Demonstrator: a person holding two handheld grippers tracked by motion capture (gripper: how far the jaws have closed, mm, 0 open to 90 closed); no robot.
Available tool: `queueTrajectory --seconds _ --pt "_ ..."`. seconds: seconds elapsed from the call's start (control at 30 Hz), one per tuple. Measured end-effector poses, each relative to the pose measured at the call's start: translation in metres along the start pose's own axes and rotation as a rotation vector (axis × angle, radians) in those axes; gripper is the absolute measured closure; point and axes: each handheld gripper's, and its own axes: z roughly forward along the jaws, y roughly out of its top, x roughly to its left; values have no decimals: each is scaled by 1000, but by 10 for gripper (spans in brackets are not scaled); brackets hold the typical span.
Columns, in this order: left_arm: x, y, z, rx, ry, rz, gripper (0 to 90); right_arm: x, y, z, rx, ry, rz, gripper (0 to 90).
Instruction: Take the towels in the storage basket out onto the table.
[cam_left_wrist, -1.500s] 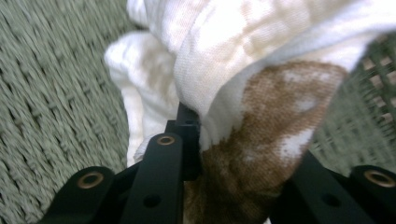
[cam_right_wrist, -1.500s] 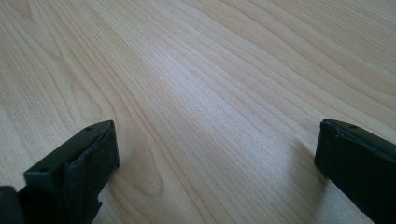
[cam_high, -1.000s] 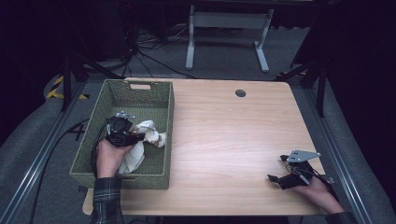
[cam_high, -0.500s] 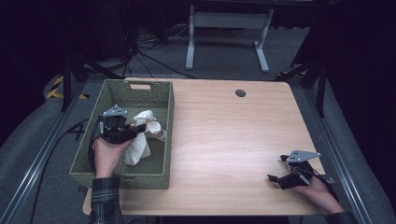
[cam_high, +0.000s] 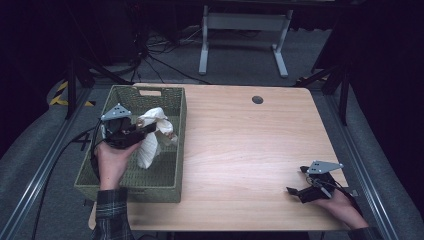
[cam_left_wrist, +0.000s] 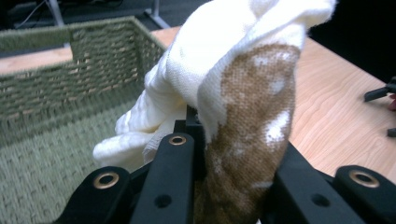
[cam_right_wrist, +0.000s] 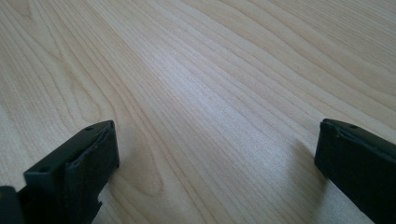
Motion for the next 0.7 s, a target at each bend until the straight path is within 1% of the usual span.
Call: queueTrajectory --seconds 0.17,0.2,0.23,0.27,0.3,0.43,0.47,0.5,0.57,0.63,0.7 --pt "-4 7 -2 -24 -27 -1 826 0 0 0 0 0 0 1" --pt "-5 10 -3 -41 -51 -6 826 0 0 0 0 0 0 1" --pt "-6 12 -4 -46 -65 -5 826 0 0 0 0 0 0 1" --pt "-6 12 -4 -46 -65 -5 826 0 0 0 0 0 0 1" --pt "-8 14 -5 -50 -74 -5 826 0 0 0 0 0 0 1" --pt "-15 27 -7 -71 -105 15 826 0 0 0 0 0 0 1" --pt "-16 30 -9 -68 -107 20 826 0 0 0 0 0 0 1" --pt "-18 33 -9 -77 -109 28 826 0 0 0 0 0 0 1" --pt "-21 40 -11 -83 -119 35 826 0 0 0 0 0 0 1" --pt "-25 45 -12 -92 -137 46 826 0 0 0 0 0 0 1" --pt "-29 52 -12 -98 -144 60 826 0 0 0 0 0 0 1"
